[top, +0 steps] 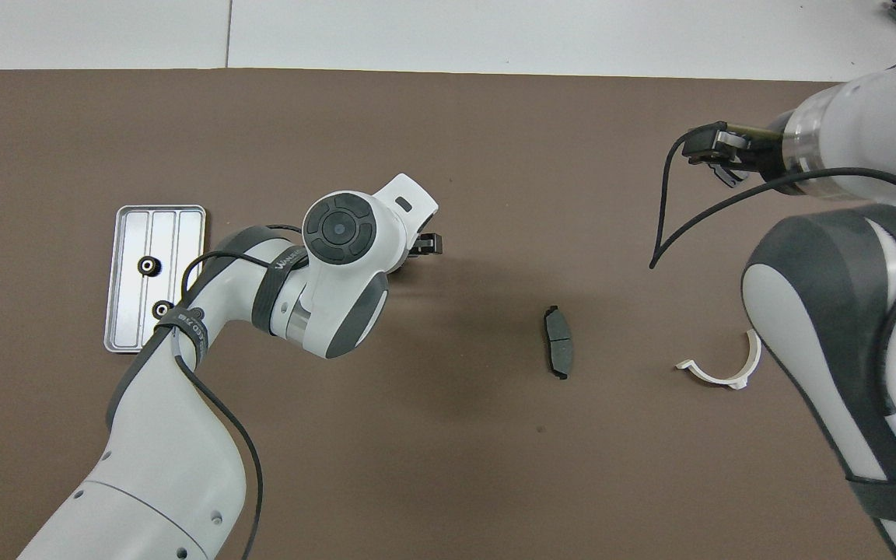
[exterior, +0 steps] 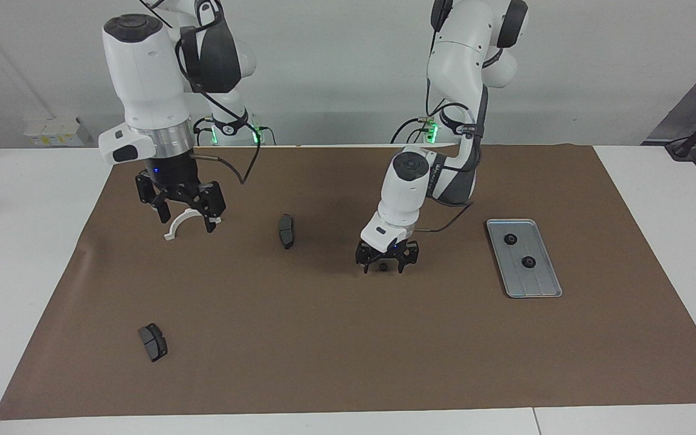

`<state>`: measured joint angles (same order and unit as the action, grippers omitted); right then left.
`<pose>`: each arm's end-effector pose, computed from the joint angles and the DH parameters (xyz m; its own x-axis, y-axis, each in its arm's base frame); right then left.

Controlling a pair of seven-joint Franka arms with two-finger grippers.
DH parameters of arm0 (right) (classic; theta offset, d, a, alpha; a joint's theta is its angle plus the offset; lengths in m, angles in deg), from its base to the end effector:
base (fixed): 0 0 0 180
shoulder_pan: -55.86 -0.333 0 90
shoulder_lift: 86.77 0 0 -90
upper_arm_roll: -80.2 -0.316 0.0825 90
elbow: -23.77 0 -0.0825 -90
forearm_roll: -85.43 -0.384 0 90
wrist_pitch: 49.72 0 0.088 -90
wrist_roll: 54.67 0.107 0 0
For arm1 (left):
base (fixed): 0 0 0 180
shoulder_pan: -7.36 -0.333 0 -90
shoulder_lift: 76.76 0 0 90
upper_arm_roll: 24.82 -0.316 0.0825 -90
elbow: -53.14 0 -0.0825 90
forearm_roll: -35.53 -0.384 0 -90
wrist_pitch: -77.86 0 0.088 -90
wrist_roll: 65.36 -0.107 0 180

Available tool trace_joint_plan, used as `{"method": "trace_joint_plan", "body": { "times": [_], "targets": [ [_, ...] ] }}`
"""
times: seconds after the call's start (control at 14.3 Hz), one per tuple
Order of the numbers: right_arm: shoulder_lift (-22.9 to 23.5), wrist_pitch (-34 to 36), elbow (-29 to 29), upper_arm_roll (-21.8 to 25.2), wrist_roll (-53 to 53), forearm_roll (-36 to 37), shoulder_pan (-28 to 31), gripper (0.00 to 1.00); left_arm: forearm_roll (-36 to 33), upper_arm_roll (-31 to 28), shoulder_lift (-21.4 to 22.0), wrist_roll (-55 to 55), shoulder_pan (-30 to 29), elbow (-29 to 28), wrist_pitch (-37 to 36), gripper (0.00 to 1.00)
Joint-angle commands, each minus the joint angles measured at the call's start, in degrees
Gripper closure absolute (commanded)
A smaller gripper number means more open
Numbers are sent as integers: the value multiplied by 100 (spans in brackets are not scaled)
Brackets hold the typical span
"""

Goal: Pick bearing gear from pile to tray
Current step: 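Grasp the third gear with the left gripper while the right gripper withdraws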

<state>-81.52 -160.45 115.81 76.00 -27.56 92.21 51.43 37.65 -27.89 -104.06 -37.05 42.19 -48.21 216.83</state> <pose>0.6075 0.0820 0.5902 0.9249 -0.2817 0.2555 -0.2897 -0.9571 -0.0067 0.5724 -0.3586 0.3115 0.9871 -0.0351 0.1564 -0.0495 -0.9948 0.0892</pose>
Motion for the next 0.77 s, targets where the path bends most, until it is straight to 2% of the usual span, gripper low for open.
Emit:
{"method": "trace_joint_plan", "body": {
  "times": [0.0, 0.14, 0.42, 0.63, 0.7],
  "targets": [
    [-331, 375, 130, -81, -74, -149, 284, 0, -203, -36, 41, -45, 41, -270, 139, 23],
    [-489, 805, 60, -55, -353, -238, 425, 0, -203, -36, 76, -98, 59, -376, 139, 35],
    [-789, 1553, 34, 612, -1416, -273, 312, 0, -203, -27, 120, -98, 120, -447, 42, 61],
    [-728, 2422, -737, 867, -2225, -300, 399, 0, -203, -18, 129, -98, 120, -447, -55, 83],
    [-684, 2529, -827, 938, -2358, -256, 382, 0, -203, -18, 129, -98, 120, -447, -64, 91]
  ]
}}
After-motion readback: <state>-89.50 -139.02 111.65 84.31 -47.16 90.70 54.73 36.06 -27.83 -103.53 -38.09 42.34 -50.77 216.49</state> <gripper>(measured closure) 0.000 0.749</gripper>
